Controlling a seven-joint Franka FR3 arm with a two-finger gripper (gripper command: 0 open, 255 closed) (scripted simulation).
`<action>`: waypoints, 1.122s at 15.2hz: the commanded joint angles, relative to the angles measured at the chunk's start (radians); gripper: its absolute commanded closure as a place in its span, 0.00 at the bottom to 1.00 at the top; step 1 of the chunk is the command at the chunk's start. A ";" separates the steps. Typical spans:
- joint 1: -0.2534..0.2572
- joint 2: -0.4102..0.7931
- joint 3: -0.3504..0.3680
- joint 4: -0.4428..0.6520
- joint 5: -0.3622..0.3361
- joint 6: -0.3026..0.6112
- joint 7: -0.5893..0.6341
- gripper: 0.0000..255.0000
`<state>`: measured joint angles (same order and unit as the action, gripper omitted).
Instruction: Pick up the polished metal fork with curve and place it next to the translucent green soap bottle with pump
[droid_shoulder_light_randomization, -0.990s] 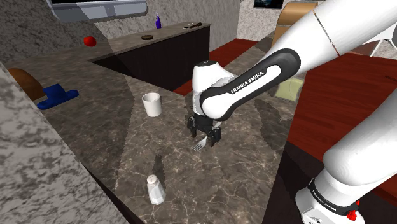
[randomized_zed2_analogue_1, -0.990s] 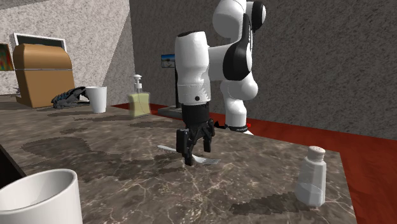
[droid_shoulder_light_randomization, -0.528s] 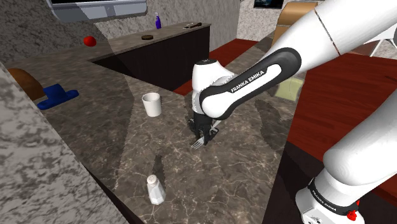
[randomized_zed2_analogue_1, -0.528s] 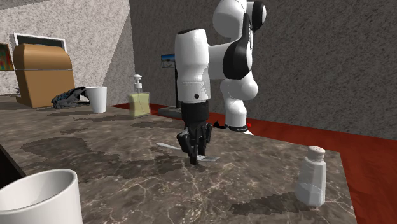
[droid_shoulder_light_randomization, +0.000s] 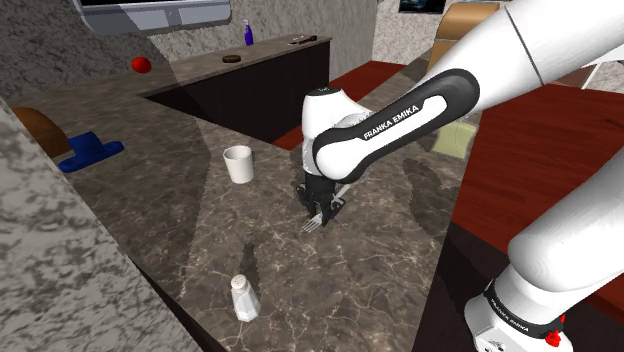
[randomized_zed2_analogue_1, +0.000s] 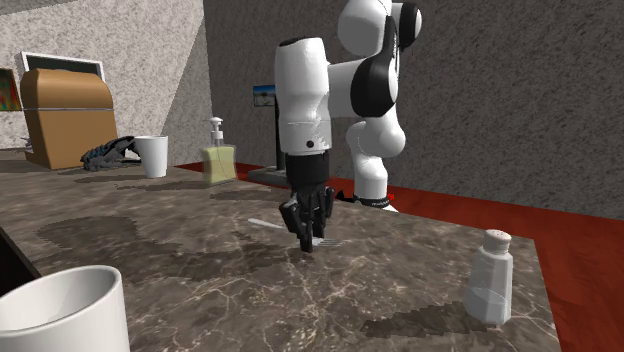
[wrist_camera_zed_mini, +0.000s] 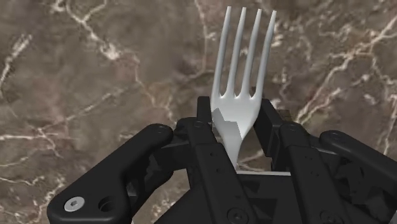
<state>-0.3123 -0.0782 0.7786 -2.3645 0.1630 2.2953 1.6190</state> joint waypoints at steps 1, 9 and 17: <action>0.001 -0.022 -0.005 0.010 0.017 -0.030 -0.012 1.00; 0.008 -0.101 -0.029 0.065 0.063 -0.149 -0.044 1.00; 0.012 -0.157 -0.055 0.132 0.085 -0.265 -0.060 1.00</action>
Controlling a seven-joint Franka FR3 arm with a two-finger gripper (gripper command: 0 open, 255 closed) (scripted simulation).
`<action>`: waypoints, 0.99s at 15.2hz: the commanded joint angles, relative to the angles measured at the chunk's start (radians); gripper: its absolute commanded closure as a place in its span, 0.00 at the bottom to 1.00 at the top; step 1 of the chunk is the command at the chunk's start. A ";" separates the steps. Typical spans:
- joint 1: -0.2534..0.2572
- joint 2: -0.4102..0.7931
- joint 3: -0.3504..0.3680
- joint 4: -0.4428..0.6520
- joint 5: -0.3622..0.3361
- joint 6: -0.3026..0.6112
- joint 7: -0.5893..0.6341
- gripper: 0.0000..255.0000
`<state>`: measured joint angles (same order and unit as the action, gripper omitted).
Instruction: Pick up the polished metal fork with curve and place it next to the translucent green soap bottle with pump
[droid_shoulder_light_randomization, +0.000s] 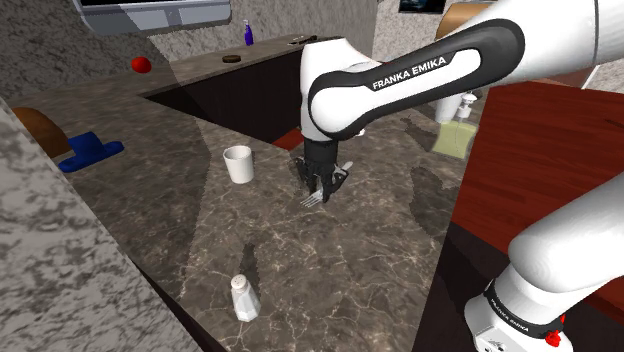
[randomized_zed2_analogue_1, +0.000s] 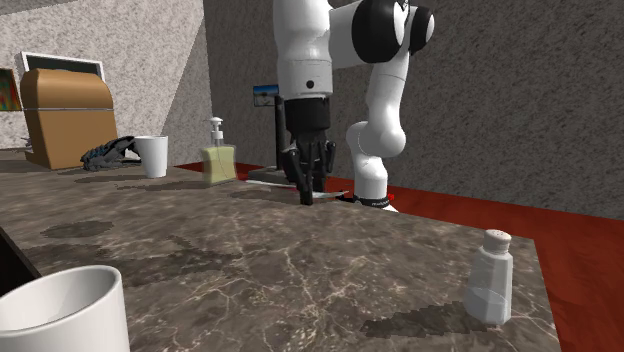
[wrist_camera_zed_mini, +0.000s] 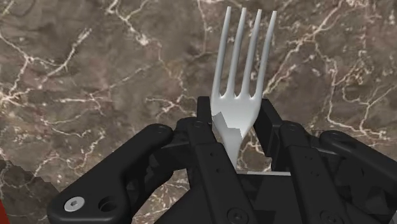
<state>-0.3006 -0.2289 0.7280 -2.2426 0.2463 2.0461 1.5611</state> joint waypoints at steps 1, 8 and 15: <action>0.000 -0.012 -0.007 0.019 0.003 -0.030 -0.003 1.00; 0.000 -0.043 -0.027 0.090 0.010 -0.128 -0.008 1.00; -0.002 -0.060 -0.044 0.170 0.009 -0.224 -0.006 1.00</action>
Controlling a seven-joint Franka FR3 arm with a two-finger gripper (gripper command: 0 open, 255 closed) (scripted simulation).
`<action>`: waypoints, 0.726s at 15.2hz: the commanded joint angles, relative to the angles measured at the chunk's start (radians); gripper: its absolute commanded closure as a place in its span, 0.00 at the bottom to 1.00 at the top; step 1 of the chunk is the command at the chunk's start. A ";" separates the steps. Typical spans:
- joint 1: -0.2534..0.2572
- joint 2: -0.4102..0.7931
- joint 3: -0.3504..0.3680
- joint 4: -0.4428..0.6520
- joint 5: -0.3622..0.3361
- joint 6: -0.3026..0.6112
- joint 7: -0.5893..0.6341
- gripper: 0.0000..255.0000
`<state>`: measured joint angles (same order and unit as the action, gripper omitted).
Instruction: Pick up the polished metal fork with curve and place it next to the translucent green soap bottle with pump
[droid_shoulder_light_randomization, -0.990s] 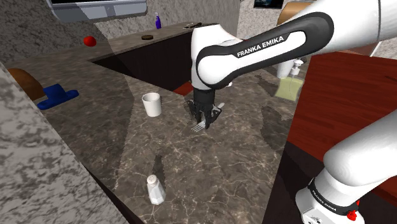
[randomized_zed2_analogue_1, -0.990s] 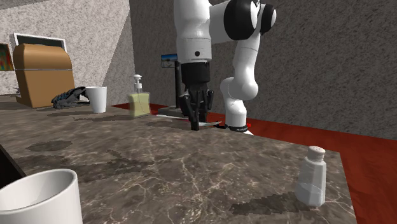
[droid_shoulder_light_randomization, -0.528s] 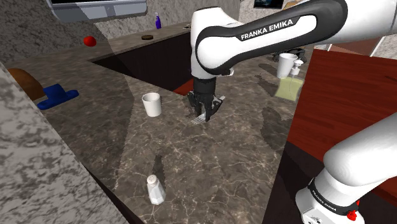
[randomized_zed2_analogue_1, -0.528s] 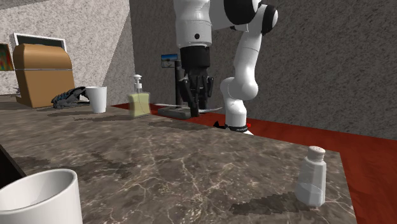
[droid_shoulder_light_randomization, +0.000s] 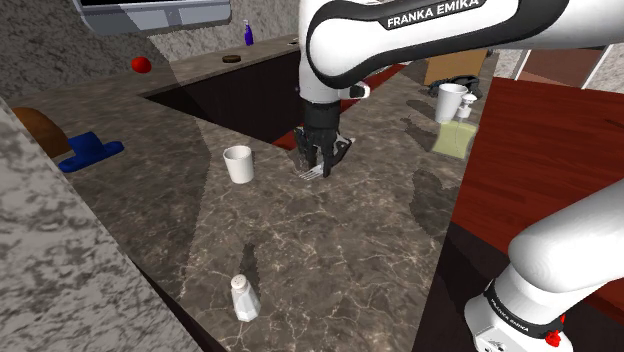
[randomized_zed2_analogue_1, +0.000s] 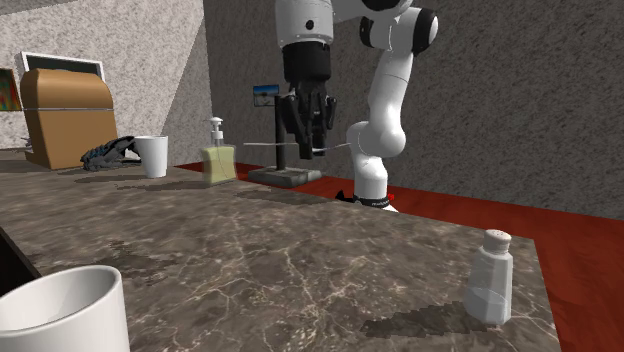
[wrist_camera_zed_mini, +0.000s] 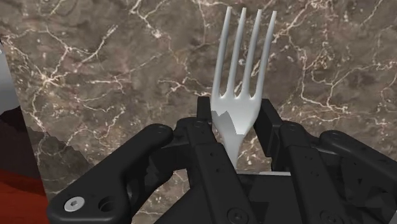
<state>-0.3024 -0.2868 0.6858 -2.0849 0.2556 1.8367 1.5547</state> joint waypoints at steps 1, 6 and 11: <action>-0.001 -0.003 -0.004 0.025 -0.001 -0.028 0.001 1.00; -0.004 -0.006 -0.014 0.089 -0.005 -0.095 0.006 1.00; -0.008 -0.001 -0.020 0.159 -0.012 -0.161 0.014 1.00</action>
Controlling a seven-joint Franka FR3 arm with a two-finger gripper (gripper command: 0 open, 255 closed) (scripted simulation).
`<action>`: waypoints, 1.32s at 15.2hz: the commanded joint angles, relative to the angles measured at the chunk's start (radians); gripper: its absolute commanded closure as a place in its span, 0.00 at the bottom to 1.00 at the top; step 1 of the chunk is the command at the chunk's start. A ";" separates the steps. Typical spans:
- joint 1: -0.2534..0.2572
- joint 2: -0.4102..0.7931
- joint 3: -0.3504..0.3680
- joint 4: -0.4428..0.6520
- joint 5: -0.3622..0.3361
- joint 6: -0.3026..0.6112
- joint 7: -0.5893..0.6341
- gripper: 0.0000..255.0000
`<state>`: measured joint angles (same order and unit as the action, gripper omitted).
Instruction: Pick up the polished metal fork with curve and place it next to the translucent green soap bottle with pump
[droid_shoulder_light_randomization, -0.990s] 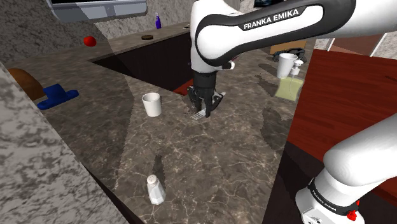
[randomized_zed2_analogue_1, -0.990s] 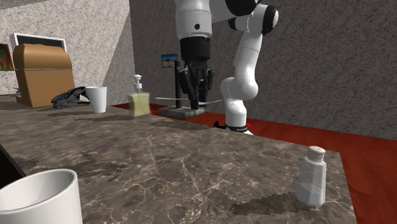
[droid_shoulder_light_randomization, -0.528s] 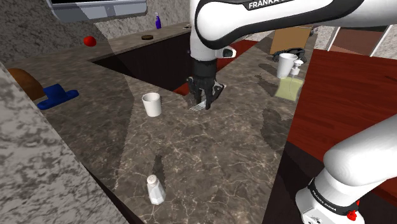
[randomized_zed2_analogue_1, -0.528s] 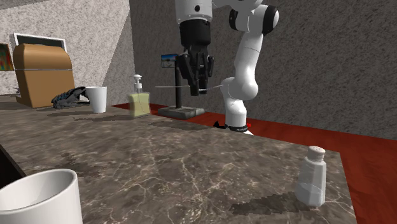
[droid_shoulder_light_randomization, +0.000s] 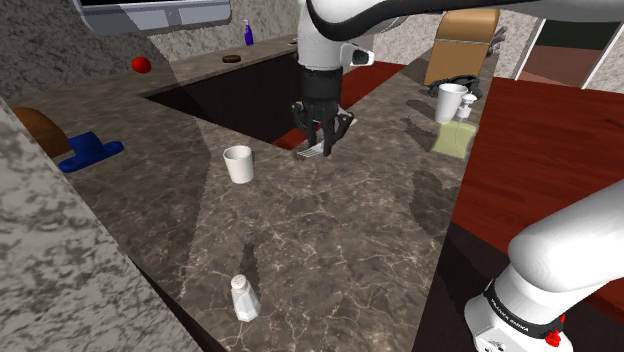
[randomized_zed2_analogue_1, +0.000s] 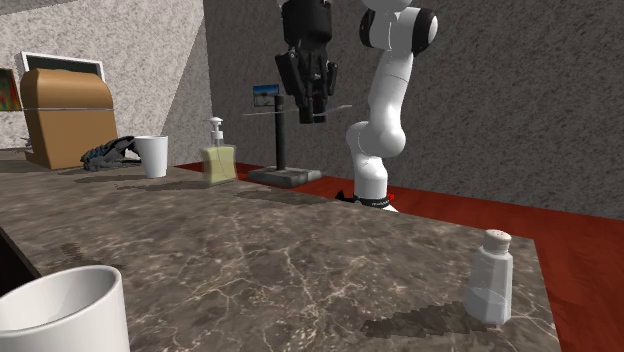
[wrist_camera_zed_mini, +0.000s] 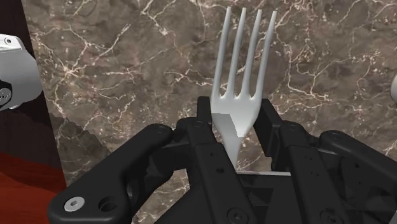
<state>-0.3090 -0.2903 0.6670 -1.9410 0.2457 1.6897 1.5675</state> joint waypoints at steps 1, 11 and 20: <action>-0.002 0.004 -0.003 0.030 -0.004 -0.027 0.003 1.00; -0.011 0.036 -0.005 0.191 -0.025 -0.159 0.027 1.00; -0.052 -0.110 -0.189 0.049 -0.005 -0.190 -0.210 1.00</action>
<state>-0.3556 -0.3852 0.5001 -1.8696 0.2414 1.4974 1.3899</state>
